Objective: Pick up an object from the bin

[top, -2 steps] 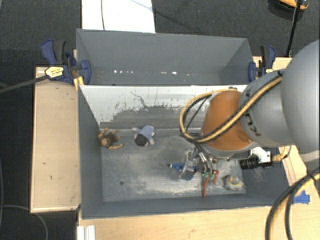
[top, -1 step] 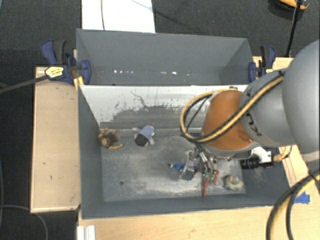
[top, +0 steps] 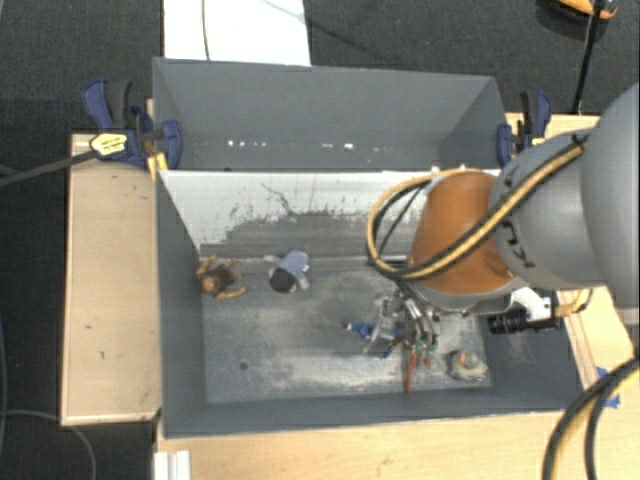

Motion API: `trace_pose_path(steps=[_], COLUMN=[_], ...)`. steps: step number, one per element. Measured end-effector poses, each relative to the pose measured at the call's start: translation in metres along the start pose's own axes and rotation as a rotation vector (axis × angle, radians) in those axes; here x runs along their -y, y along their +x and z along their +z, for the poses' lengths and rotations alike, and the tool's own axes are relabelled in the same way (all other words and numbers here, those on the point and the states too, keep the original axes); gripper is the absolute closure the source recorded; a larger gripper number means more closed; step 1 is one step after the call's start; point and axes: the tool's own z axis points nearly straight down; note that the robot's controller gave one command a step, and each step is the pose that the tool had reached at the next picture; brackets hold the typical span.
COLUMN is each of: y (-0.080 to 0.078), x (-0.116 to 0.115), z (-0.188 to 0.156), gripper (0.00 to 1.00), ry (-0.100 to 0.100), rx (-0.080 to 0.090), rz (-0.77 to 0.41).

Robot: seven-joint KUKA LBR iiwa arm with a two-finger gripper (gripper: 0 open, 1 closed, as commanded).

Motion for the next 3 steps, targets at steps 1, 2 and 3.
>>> trace_pose_path(steps=[1,2,3], y=[-0.002,-0.001,-0.002], x=[-0.001,0.000,-0.001], z=[-0.021,-0.041,-0.059], gripper=[1.00,1.00,1.00], ry=[-0.003,-0.001,-0.004], rx=[0.009,0.002,0.009], rz=[0.000,-0.002,-0.004])
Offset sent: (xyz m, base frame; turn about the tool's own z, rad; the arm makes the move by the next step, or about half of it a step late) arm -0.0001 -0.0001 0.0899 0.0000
